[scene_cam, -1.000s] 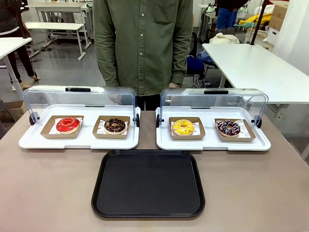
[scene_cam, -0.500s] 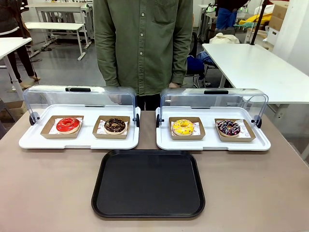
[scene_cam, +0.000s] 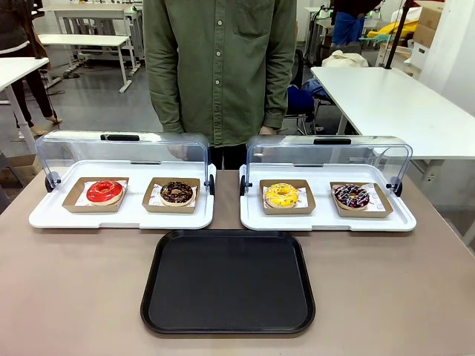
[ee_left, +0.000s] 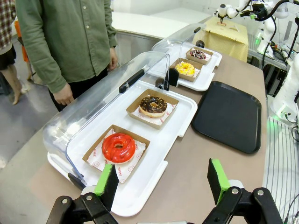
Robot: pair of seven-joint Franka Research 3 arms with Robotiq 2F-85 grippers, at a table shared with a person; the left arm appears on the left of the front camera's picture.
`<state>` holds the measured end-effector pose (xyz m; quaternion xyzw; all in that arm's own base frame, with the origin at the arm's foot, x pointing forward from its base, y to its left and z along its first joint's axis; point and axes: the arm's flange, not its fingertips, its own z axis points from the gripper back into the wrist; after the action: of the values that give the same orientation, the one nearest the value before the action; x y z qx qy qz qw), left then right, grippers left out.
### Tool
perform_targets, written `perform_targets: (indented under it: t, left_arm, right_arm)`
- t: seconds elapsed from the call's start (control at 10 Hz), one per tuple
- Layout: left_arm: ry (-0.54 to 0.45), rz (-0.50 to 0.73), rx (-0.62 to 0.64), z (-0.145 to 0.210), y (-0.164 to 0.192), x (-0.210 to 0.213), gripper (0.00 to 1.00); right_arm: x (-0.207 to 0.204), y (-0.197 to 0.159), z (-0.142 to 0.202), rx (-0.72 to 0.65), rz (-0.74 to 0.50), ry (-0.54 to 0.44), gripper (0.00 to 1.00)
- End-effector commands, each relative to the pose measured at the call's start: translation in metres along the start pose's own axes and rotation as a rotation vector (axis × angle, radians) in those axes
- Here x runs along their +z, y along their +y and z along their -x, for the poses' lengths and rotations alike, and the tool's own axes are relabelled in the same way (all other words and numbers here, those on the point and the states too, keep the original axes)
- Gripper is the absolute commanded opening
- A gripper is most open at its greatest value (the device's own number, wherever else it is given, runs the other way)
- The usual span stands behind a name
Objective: Move the third donut from the left to the tray.
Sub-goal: Pick up the Paper togo box containing the Donut indicated by the person and place it on the Handle tray.
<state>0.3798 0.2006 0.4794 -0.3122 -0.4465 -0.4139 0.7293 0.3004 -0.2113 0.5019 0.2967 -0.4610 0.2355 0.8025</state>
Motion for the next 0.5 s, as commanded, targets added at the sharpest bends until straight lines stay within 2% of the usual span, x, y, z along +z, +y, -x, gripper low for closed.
perform_targets:
  t: [0.0,0.4]
  left_arm:
    - [-0.004,0.011,-0.006,0.0004,-0.0008,0.0002,1.00]
    - [-0.004,0.011,-0.006,0.0004,-0.0008,0.0002,1.00]
  right_arm:
    - [-0.0009,-0.0020,-0.0025,0.025,-0.002,-0.030,1.00]
    - [-0.0009,-0.0020,-0.0025,0.025,-0.002,-0.030,1.00]
